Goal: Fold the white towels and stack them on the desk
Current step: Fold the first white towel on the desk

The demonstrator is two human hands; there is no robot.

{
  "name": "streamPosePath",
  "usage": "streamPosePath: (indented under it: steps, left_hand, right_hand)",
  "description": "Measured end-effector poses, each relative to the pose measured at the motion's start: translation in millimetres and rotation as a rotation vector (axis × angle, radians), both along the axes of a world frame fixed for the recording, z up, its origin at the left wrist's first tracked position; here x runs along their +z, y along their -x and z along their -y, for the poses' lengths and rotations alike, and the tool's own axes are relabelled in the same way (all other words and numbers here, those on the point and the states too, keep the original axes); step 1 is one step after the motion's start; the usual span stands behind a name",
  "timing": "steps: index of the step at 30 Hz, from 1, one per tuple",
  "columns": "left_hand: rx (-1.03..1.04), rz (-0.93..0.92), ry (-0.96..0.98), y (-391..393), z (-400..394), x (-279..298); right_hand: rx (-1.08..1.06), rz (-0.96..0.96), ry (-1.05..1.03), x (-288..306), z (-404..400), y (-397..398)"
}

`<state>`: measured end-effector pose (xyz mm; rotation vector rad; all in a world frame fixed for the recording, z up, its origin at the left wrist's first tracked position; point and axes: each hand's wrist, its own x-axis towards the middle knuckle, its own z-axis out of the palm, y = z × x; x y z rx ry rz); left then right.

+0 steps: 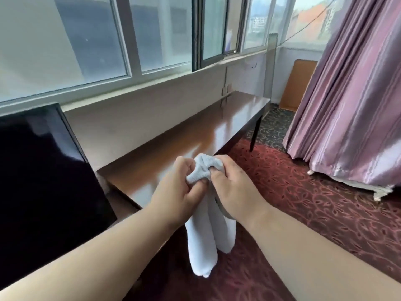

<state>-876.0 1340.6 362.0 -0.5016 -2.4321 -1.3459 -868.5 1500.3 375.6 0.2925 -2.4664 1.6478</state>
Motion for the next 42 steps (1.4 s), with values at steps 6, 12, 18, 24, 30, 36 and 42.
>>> streamPosePath:
  steps: [6,12,18,24,30,36,42]
  left_hand:
    - [0.091,0.023,-0.005,137,2,-21]
    - [0.015,0.199,0.07,286,-8,-29]
    - [0.118,0.323,0.151,398,-24,-25]
    - [0.32,0.449,0.22,468,-41,-65]
    - [0.58,0.54,0.239,537,-55,-98]
    - [0.893,0.636,0.264,598,-45,-130]
    - [0.886,0.781,0.45,651,-5,-168]
  right_hand:
    - [0.139,0.039,-0.016,-19,1,163]
    - [0.173,0.104,-0.09,-27,-17,326]
    - [0.235,0.11,-0.14,-24,-38,450]
    - [0.415,0.179,-0.308,-65,-44,556]
    - [0.606,0.206,-0.542,-98,-54,674]
    - [0.646,0.184,-0.776,-144,-49,789]
    - [0.67,0.26,-0.823,-185,-10,857]
